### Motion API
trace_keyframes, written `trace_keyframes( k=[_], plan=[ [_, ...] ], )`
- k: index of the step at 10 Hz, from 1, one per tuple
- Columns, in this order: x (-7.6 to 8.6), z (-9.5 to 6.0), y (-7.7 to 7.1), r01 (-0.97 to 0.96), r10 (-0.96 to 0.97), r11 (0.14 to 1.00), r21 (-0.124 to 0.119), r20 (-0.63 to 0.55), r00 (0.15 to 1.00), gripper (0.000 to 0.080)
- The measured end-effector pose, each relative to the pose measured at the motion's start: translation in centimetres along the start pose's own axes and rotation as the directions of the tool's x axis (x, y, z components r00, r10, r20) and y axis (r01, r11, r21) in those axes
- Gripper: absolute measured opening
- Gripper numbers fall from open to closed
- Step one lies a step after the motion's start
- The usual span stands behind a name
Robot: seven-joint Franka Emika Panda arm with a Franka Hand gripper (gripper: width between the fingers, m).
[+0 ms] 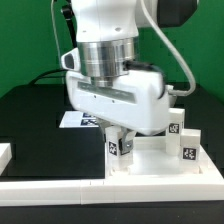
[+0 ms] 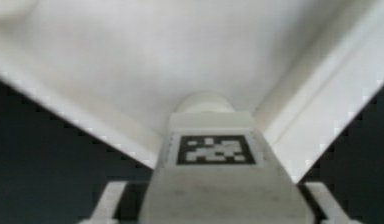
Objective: Assemble square table
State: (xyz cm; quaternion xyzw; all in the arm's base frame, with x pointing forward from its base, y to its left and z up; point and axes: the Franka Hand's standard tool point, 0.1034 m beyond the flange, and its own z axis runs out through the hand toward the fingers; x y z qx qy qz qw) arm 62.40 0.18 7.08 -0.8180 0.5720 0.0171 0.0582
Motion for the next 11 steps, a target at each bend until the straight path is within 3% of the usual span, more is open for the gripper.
trace_keyframes(
  k=[2, 4, 5, 6, 7, 8, 11],
  plan=[
    [0.01, 0.07, -0.14, -0.248, 0.247, 0.969, 0.013, 0.03, 0.969, 0.0288],
    [-0.02, 0.08, -0.16, -0.28, 0.28, 0.96, 0.01, 0.03, 0.96, 0.0289],
    [-0.04, 0.09, -0.17, -0.216, 0.216, 0.976, 0.011, 0.026, 0.976, 0.0289],
    [-0.36, 0.11, -0.33, -0.099, 0.098, 0.995, 0.011, 0.019, 0.995, 0.0479],
    [-0.71, 0.06, -0.63, 0.13, -0.13, 0.991, 0.001, -0.008, 0.991, 0.0479],
    [-0.86, 0.11, -0.67, 0.234, -0.234, 0.972, 0.0, -0.007, 0.972, 0.0611],
    [-0.63, 0.1, -0.56, 0.39, -0.39, 0.921, -0.005, -0.009, 0.921, 0.0647]
  ],
)
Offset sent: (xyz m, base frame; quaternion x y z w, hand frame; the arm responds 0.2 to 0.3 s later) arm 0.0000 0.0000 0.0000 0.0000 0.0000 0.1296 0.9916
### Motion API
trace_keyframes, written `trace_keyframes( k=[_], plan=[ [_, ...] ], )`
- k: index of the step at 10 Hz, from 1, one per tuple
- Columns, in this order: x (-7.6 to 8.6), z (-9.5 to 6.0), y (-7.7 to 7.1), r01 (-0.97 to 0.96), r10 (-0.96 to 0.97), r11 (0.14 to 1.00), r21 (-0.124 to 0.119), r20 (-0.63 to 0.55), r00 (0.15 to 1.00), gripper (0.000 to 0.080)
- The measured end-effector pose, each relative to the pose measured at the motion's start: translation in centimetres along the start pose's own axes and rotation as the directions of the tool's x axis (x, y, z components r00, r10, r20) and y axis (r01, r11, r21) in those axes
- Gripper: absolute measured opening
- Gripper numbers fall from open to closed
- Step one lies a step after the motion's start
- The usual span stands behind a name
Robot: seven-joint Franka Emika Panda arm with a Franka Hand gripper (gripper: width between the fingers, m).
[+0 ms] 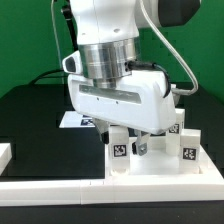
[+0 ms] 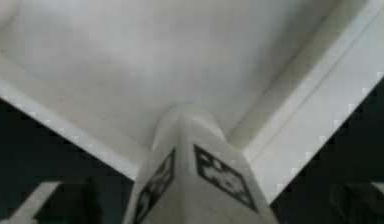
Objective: Assemble square table
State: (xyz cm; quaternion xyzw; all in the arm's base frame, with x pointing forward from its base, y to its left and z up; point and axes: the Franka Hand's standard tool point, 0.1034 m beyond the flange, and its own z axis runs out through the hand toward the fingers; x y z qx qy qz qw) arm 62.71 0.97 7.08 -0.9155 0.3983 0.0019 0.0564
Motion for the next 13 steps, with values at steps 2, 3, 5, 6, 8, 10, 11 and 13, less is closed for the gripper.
trace_keyframes(
  k=[2, 3, 5, 6, 8, 10, 11, 13],
  plan=[
    [0.1, -0.3, -0.5, 0.381, -0.383, 0.923, -0.06, -0.039, 0.923, 0.0649],
    [0.1, -0.4, -0.6, 0.509, -0.511, 0.859, -0.063, -0.037, 0.859, 0.0649],
    [0.7, -0.5, -0.3, 0.615, -0.619, 0.785, -0.069, -0.048, 0.784, 0.0649],
    [0.6, -0.5, -0.4, 0.571, -0.574, 0.819, -0.066, -0.05, 0.817, 0.0534],
    [0.7, -0.5, -0.3, 0.559, -0.563, 0.826, -0.066, -0.052, 0.825, 0.0403],
    [0.8, -0.5, -0.2, 0.412, -0.415, 0.91, -0.058, -0.062, 0.908, 0.0289],
    [0.9, -0.5, -0.1, 0.341, -0.344, 0.939, -0.054, -0.067, 0.937, 0.0289],
    [1.1, -0.4, 0.1, 0.123, -0.127, 0.991, -0.046, -0.08, 0.989, 0.0289]
  ],
)
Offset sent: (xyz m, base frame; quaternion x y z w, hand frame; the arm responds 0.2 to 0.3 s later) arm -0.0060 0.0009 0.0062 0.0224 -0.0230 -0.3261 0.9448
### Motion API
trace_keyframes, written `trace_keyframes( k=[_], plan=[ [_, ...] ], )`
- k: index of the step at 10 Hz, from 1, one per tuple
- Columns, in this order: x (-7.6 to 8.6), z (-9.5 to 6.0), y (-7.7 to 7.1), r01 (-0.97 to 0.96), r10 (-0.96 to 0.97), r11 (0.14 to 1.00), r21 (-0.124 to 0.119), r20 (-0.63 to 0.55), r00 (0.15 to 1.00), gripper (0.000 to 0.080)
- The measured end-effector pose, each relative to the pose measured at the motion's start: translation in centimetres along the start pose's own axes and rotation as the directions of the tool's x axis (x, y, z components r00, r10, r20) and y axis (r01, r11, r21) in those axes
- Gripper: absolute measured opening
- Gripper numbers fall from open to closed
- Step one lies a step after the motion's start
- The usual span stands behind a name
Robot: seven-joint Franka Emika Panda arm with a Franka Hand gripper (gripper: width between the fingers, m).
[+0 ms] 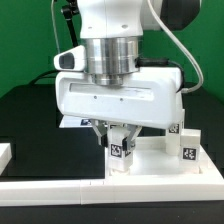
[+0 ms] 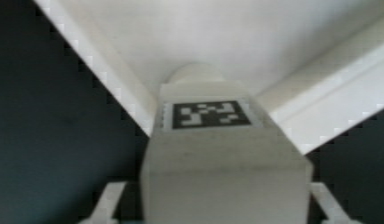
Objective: Assemble square table
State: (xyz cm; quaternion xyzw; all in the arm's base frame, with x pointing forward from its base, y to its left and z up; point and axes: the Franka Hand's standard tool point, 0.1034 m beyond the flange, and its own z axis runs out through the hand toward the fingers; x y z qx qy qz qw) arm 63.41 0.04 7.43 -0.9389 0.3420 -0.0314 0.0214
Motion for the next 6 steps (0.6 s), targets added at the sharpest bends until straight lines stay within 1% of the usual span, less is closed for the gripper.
trace_keyframes(
  k=[1, 2, 3, 4, 5, 6],
  plan=[
    [0.0, -0.1, 0.1, -0.178, 0.178, 0.984, -0.011, 0.011, 0.984, 0.0289],
    [0.0, 0.0, 0.3, -0.342, 0.342, 0.94, -0.012, 0.015, 0.94, 0.0289],
    [0.0, 0.1, 0.6, -0.548, 0.548, 0.837, -0.008, 0.031, 0.836, 0.0291],
    [0.0, 0.1, 0.8, -0.68, 0.678, 0.733, -0.001, 0.061, 0.732, 0.0291],
    [0.1, 0.2, 1.2, -0.733, 0.73, 0.681, 0.006, 0.079, 0.679, 0.0291],
    [0.1, 0.2, 1.3, -0.767, 0.763, 0.642, 0.004, 0.086, 0.64, 0.0291]
  ],
)
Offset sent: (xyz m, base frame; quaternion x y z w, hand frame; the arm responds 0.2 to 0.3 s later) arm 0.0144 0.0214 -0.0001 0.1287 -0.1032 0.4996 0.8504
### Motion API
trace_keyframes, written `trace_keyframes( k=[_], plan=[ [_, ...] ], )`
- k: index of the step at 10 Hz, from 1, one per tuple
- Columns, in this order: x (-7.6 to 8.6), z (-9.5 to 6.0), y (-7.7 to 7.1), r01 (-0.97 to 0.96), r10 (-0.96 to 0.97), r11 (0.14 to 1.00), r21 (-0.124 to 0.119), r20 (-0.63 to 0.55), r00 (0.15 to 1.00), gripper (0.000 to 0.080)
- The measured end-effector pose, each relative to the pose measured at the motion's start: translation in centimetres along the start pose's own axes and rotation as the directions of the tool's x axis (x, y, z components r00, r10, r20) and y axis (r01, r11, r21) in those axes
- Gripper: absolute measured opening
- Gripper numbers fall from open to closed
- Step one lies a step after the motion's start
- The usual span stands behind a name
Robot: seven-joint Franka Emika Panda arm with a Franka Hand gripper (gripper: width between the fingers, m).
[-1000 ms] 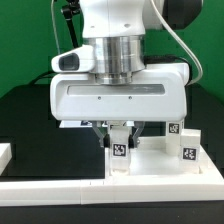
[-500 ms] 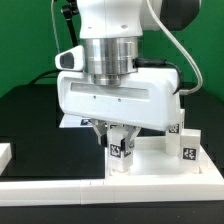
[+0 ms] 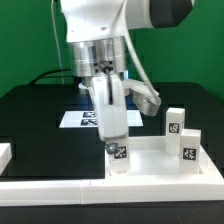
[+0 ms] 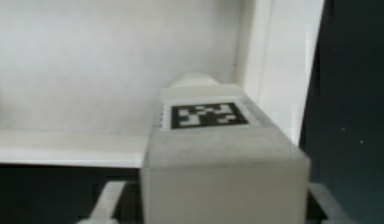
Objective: Assemble square table
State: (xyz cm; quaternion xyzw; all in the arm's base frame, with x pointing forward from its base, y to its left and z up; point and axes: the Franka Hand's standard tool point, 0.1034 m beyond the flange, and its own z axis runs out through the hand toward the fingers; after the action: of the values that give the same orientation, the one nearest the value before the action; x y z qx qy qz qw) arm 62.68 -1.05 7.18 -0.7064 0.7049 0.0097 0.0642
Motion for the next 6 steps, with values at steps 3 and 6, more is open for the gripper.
trace_keyframes(
  k=[3, 6],
  plan=[
    [-0.2, 0.0, -0.1, 0.109, -0.109, 0.994, -0.007, -0.013, 0.994, 0.0393],
    [-1.5, 0.3, -0.2, 0.541, -0.54, 0.841, 0.003, -0.064, 0.839, 0.0642]
  ],
)
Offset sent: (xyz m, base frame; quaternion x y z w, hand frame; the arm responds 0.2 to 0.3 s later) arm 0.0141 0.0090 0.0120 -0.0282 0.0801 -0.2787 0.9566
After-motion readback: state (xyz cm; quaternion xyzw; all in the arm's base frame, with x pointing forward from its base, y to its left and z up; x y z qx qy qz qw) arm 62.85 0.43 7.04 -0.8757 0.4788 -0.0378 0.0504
